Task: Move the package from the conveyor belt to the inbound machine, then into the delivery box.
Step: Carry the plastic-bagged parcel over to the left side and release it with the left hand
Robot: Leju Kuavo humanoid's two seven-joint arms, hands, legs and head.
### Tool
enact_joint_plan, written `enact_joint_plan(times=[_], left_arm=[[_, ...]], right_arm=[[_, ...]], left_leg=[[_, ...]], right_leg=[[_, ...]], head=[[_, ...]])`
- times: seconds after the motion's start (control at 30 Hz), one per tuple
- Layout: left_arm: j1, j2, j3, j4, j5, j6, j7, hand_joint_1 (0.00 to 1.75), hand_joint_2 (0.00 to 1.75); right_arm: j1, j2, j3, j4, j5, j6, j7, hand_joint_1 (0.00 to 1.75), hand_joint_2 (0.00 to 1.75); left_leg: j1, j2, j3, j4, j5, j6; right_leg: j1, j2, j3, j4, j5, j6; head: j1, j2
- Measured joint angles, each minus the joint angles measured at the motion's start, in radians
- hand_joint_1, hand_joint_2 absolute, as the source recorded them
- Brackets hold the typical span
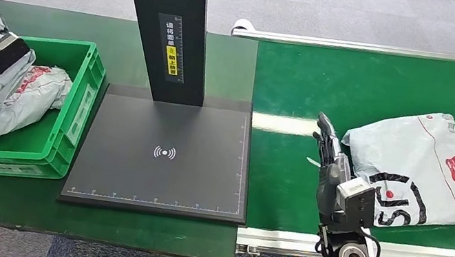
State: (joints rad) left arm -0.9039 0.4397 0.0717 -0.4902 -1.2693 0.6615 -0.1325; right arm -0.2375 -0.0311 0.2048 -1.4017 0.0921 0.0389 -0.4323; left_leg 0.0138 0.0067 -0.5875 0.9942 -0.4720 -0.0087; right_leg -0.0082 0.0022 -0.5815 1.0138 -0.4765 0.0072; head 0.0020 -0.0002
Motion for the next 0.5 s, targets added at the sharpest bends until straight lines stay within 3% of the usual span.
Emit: enact_joint_plan(times=[0.13, 0.3, 0.4, 0.5], left_arm=[[0.028, -0.02, 0.049, -0.014, 0.067, 0.001, -0.11, 0.0, 1.75], [0.04, -0.057, 0.059, -0.073, 0.125, -0.004, -0.177, 0.0, 1.75], [0.066, -0.085, 0.059, -0.146, 0.255, -0.032, -0.251, 0.0, 1.75], [0.122, -0.119, 0.057, -0.267, 0.466, -0.116, -0.342, 0.0, 1.75]], right_arm=[[-0.006, 0.003, 0.0, 0.001, 0.002, 0.002, 0.001, 0.0, 0.0], [-0.017, 0.006, 0.008, 0.008, 0.006, 0.015, 0.001, 0.0, 0.0], [-0.028, 0.006, 0.016, 0.018, 0.005, 0.021, 0.0, 0.0, 0.0], [-0.043, 0.008, 0.026, 0.032, 0.004, 0.026, -0.003, 0.0, 0.0]], left_leg=[[0.0, 0.0, 0.0, 0.0, 0.0, 0.0], [0.0, 0.0, 0.0, 0.0, 0.0, 0.0], [0.0, 0.0, 0.0, 0.0, 0.0, 0.0], [0.0, 0.0, 0.0, 0.0, 0.0, 0.0]], right_leg=[[0.0, 0.0, 0.0, 0.0, 0.0, 0.0], [0.0, -0.001, 0.0, 0.0, 0.0, 0.0], [0.0, -0.001, 0.0, 0.0, 0.0, 0.0], [0.0, -0.001, 0.0, 0.0, 0.0, 0.0]], head=[[0.0, 0.0], [0.0, 0.0], [0.0, 0.0], [0.0, 0.0]])
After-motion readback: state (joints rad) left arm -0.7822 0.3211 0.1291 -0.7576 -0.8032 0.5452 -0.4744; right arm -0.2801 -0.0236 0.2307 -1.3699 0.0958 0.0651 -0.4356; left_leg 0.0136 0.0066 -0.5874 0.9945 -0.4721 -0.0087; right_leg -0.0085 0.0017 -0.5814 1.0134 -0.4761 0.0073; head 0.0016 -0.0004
